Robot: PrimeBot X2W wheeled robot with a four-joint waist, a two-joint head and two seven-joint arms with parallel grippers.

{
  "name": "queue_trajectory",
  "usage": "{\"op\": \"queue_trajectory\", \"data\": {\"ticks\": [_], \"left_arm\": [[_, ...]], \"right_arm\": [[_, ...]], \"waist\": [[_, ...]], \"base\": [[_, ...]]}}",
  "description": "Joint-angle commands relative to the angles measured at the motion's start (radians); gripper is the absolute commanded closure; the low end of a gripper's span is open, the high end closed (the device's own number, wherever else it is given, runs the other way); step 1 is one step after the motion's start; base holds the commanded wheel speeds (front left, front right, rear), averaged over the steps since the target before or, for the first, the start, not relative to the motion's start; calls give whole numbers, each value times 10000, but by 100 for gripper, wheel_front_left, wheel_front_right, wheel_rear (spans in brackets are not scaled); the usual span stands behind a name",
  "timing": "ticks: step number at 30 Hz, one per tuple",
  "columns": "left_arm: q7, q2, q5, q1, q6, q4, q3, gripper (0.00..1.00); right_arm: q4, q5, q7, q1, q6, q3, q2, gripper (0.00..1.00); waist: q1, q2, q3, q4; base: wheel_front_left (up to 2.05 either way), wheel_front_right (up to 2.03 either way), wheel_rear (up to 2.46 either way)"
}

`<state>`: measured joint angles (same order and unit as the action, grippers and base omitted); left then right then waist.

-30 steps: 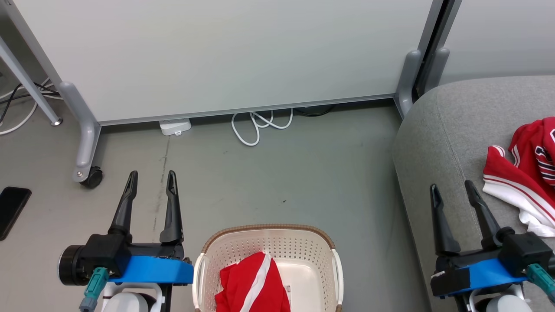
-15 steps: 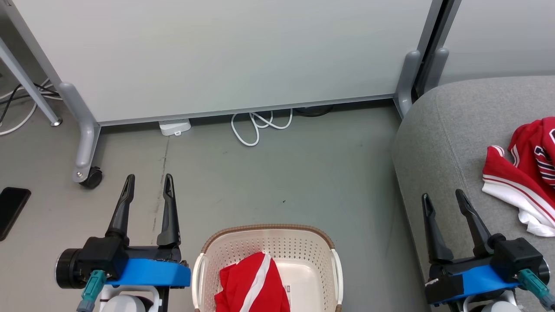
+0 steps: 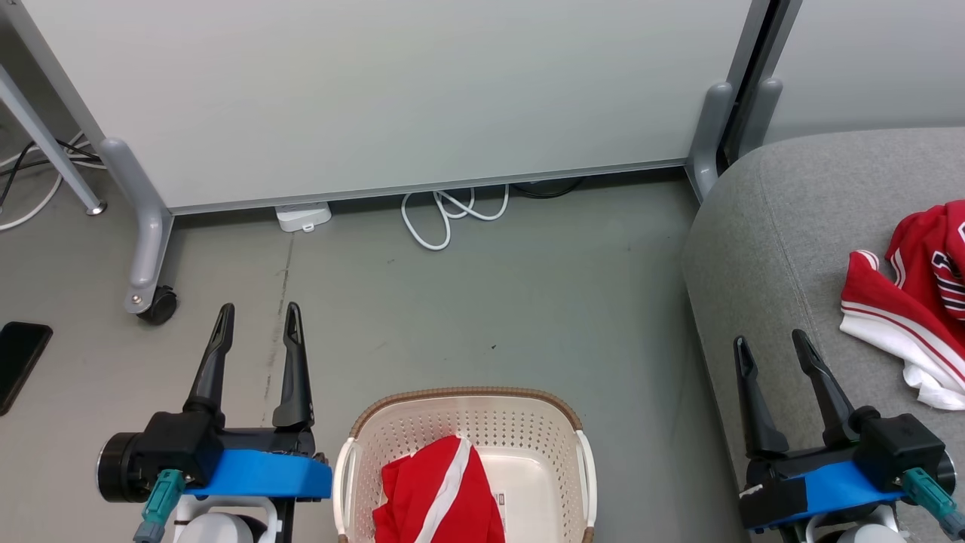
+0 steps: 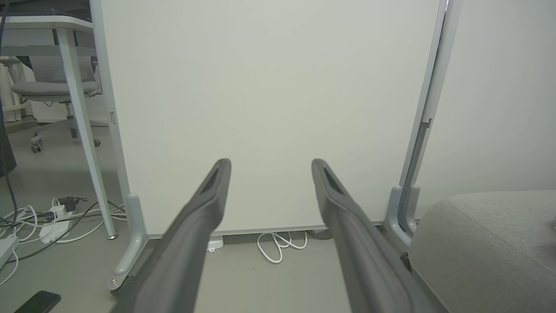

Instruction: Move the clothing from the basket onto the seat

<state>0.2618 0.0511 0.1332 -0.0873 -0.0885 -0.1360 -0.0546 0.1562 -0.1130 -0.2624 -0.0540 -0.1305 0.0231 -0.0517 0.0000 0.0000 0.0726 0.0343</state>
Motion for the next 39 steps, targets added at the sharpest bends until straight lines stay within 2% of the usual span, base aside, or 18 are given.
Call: {"op": "queue_trajectory", "data": {"ticks": [1,10,14,22,29,39], "left_arm": [[47,-10,37,-93,15,-22,-33,0],[47,-9,-160,-530,-152,-390,-234,0],[47,77,-299,-1002,-304,-855,-634,0],[47,578,-284,-2375,-429,-2348,-1857,0],[49,1130,-91,-3585,-416,-3739,-3447,0],[47,1472,372,-5158,-416,-5598,-5520,0]], "right_arm": [[16,-62,-38,-2,-5,-3,22,0],[-21,-34,-38,-177,-5,3,23,0],[-70,20,-38,-312,-5,-13,21,0],[-199,102,-38,-735,-5,-86,17,0],[-401,192,-38,-1303,-5,-107,2,0],[-684,200,-38,-2041,-5,-119,-76,0]], "waist": [[0,0,0,-4],[0,0,187,-34],[0,0,377,-94],[0,0,1071,-478],[0,0,2003,-936],[0,0,3268,-1324]], "base": [[0,0,0],[0,0,0],[0,0,0],[0,0,0],[0,0,0],[0,0,0]]}}
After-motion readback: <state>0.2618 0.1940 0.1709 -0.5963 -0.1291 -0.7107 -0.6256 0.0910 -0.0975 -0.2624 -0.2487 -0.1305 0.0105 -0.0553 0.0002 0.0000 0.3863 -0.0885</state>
